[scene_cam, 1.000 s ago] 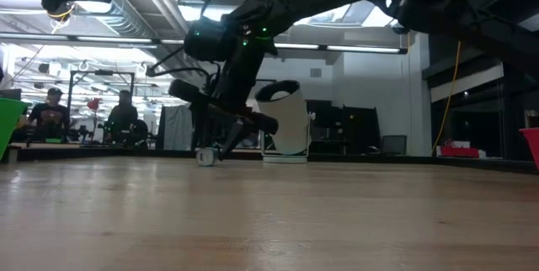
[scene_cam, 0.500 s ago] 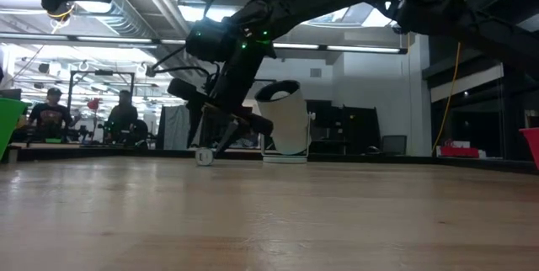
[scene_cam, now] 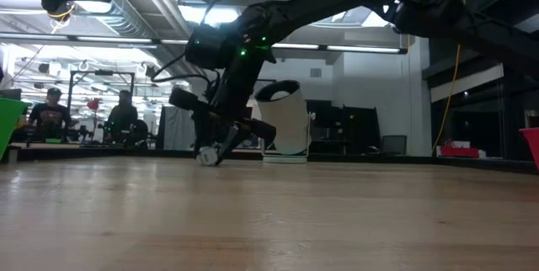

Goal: Pick & Place Office items
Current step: Put the light blue charger adapter into the red bin

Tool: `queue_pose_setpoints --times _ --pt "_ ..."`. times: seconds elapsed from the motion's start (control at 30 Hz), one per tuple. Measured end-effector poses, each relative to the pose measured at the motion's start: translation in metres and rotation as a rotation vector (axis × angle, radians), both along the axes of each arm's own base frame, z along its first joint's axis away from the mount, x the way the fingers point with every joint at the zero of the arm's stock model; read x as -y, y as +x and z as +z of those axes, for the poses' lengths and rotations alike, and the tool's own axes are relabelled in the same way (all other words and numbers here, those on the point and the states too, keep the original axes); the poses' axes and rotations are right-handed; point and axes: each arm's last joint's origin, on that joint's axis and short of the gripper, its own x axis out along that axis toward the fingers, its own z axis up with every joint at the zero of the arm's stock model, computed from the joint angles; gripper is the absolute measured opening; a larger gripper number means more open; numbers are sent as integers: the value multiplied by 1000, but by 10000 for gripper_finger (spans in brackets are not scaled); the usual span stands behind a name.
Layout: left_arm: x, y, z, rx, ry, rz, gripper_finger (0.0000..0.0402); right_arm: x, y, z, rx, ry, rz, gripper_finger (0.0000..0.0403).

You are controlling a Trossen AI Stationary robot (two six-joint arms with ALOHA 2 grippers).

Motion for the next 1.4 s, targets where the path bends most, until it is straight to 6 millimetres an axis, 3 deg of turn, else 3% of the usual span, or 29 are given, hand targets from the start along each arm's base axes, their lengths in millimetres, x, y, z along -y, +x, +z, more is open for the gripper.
queue_pose_setpoints --times 0.27,0.47,0.77,1.13,1.4 --pt "0 0 0 0 0 0 239 0 0 -2 -13 -25 18 181" --pt "0 0 0 0 0 0 239 1 0 -2 -14 -32 39 141" --pt "0 0 -1 -6 -8 4 239 -2 -1 9 17 -5 86 140" --pt "-1 -1 -2 -18 -3 15 239 -15 -19 114 220 -73 204 142" --pt "-1 -2 -3 -33 8 31 239 -62 -70 194 200 -77 389 143"
